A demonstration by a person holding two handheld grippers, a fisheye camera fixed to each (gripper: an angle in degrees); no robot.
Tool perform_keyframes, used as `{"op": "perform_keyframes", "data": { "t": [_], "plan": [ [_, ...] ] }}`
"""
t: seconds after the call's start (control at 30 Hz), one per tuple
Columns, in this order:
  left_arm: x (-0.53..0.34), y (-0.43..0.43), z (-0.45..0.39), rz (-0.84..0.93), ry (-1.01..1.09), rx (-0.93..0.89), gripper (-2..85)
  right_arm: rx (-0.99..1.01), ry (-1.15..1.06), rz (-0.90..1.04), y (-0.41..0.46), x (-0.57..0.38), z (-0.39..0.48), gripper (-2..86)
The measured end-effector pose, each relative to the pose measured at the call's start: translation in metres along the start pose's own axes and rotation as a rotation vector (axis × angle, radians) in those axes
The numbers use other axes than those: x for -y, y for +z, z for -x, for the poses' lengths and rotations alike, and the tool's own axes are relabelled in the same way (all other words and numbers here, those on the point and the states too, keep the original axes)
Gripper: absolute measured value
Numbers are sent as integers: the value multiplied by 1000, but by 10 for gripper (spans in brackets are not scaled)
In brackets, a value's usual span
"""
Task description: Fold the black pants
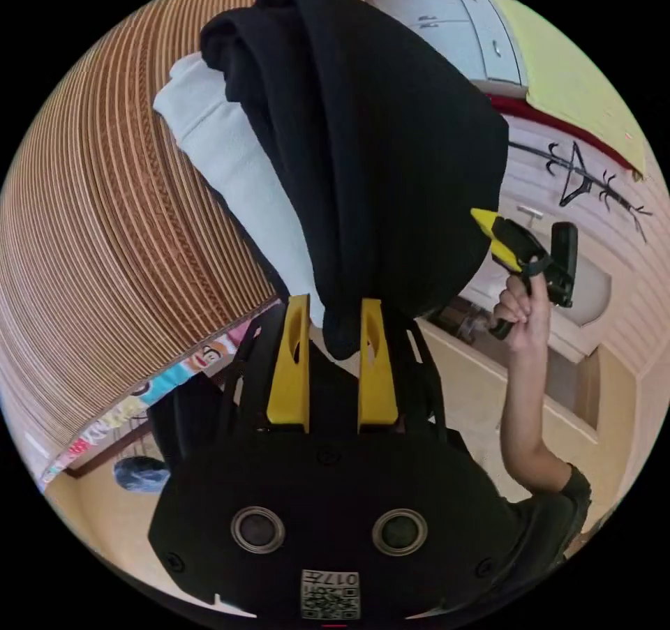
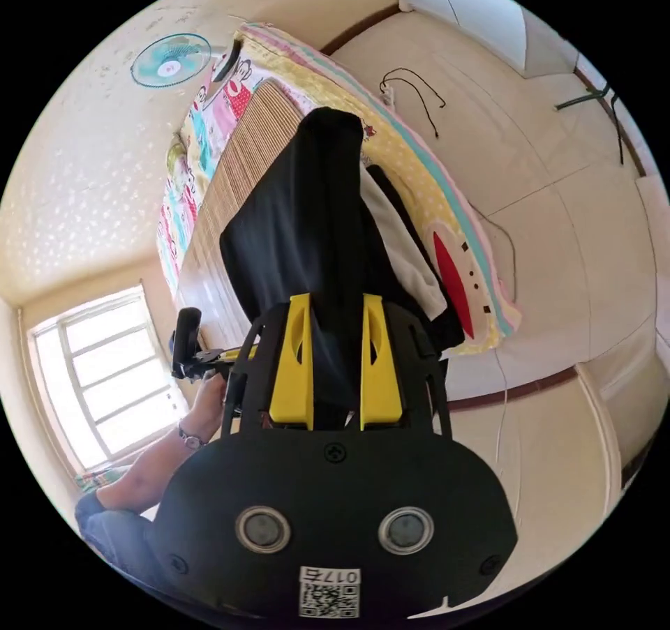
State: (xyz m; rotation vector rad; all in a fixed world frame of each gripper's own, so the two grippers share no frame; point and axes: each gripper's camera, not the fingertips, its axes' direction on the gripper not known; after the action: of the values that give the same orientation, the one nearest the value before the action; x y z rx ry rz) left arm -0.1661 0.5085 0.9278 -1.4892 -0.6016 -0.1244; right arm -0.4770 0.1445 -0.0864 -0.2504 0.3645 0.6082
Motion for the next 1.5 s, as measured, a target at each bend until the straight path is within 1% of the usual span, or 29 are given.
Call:
{"op": "perform_keyframes", "data": {
  "t": [0.03,0.07,0.13,0.17,0.2,0.23,0.27,0.3,0.33,0.37,0.4,0.43,0.5,0.53,0.57,0.6,0.63,0.7,0.77,0.8,0.87,0.9,0.93,1.0,1.1,1.13,1.27,1.43,1.5],
  "plan": [
    [-6,-3,-1,-31,-3,4,95,-104,-50,-79,-13,-18,18,90],
    [-19,-9,-3,-92,5,32,93,-159,-82,-128,-20,-29,28,83],
    [-40,-16,-6,-132,4,66,92,-372,-219,-374,-39,-79,70,41],
    [-54,-17,-6,-131,-4,73,91,-398,-278,-425,-37,-90,80,34],
    [-70,-18,-4,-129,-12,79,88,-406,-430,-469,-24,-106,96,23],
    [-78,-18,-2,-129,-20,85,87,-394,-589,-421,3,-112,105,14],
    [-96,-17,2,-128,-42,105,84,-411,-652,-359,22,-110,107,12],
    [-116,-16,9,-122,-69,132,79,-559,-711,-195,73,-98,103,8],
    [-128,-16,13,-119,-84,148,77,-745,-775,-94,122,-90,91,7],
    [-152,-15,23,-123,-118,186,73,-814,-830,-89,139,-91,87,6],
    [-180,-14,35,-136,-159,233,66,-973,-866,-98,165,-92,78,5],
    [-196,-14,42,-143,-187,258,63,-1107,-846,-101,184,-87,69,4],
    [-266,-5,78,-156,-352,318,52,-1163,-769,-63,193,-75,57,3],
    [-285,-2,87,-161,-406,314,51,-1088,-687,-41,184,-65,48,2],
    [-325,5,106,-180,-516,276,51,-1024,-642,-35,177,-60,43,2],
    [-367,13,123,-222,-615,198,51,-873,-559,-29,161,-52,31,2],
    [-388,17,130,-251,-659,151,51,-753,-506,-26,152,-47,19,2],
    [-469,36,150,-386,-820,-7,49,-666,-478,-1,156,-43,2,2],
    [-521,50,158,-472,-915,-74,47,-678,-438,37,168,-37,-10,2],
    [-552,57,159,-530,-957,-100,47,-717,-373,41,172,-32,-15,2],
    [-591,61,156,-631,-985,-115,47,-716,-314,-29,167,-36,-12,2],
    [-615,62,152,-697,-989,-105,47,-671,-322,-112,159,-45,0,1],
    [-626,61,150,-727,-991,-95,46,-644,-341,-196,155,-57,17,1],
    [-666,59,142,-825,-1006,-45,43,-594,-422,-282,160,-78,48,2],
    [-706,56,137,-893,-1008,-7,40,-461,-625,-319,190,-116,104,2],
    [-713,55,137,-898,-1005,-1,39,-421,-695,-313,205,-132,123,3],
    [-759,43,130,-943,-996,63,37,-333,-831,-261,255,-182,156,3],
    [-806,26,117,-1078,-1009,39,24,-218,-960,-79,310,-237,138,3],
    [-824,12,111,-1149,-1010,31,14,-225,-992,-39,322,-238,128,3]
  ]
}}
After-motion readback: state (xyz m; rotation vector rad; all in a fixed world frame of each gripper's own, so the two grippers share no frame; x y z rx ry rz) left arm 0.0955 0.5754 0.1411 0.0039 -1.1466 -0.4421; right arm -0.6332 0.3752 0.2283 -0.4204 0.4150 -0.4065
